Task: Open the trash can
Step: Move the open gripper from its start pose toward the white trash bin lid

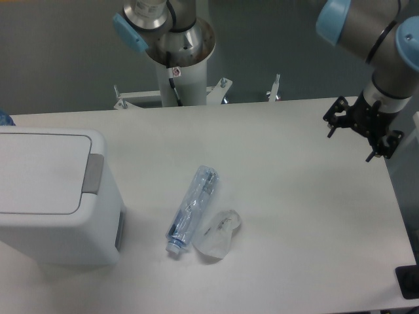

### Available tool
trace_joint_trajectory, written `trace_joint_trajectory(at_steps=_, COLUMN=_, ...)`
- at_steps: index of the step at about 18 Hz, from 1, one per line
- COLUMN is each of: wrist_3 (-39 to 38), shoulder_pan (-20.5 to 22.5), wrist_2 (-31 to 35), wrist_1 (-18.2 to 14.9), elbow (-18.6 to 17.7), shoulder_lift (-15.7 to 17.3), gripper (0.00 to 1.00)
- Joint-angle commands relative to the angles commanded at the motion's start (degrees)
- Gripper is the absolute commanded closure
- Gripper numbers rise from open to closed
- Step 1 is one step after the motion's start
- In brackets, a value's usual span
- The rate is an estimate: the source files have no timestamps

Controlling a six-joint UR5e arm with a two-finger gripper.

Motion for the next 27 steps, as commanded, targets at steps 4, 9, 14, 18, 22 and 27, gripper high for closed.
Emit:
trace_joint_trajectory(at_steps=4, wrist_3=0.1, shoulder_pan=-0.5, wrist_2=-0.7, wrist_1=1.9, elbow=-0.1, shoulder_lift=0.1, gripper=0.00)
trace_joint_trajectory(at_steps=9, wrist_3=-0.9, shoulder_pan=-0.4, wrist_2=-8.4, wrist_1=2.2, elbow=-3.3, shoulder_lift=0.6, gripper=0.00)
trace_joint_trajectory(at_steps=14, wrist_3=-13.2, shoulder_pan=-0.4, wrist_2=-16.6, wrist_1=10.0, elbow=-7.8, shoulder_lift=3.0, gripper=0.00)
trace_joint_trajectory(at_steps=18, wrist_3=-17.1, shoulder_pan=-1.0, wrist_2=-19.8, wrist_1=9.8, elbow=-7.9, shoulder_lift=4.4, gripper=0.00)
trace_joint_trajectory(at_steps=22, wrist_3=-28.2, shoulder_pan=-3.8, wrist_2=-22.6, wrist_1=10.4, elbow=-9.3, shoulder_lift=5.7, gripper=0.00)
trace_joint_trajectory(at_steps=27, wrist_3=-31.2, shoulder_pan=-3.9, wrist_2=-28.7, wrist_1=10.1, elbow=-12.0, shoulder_lift=8.9, gripper=0.00)
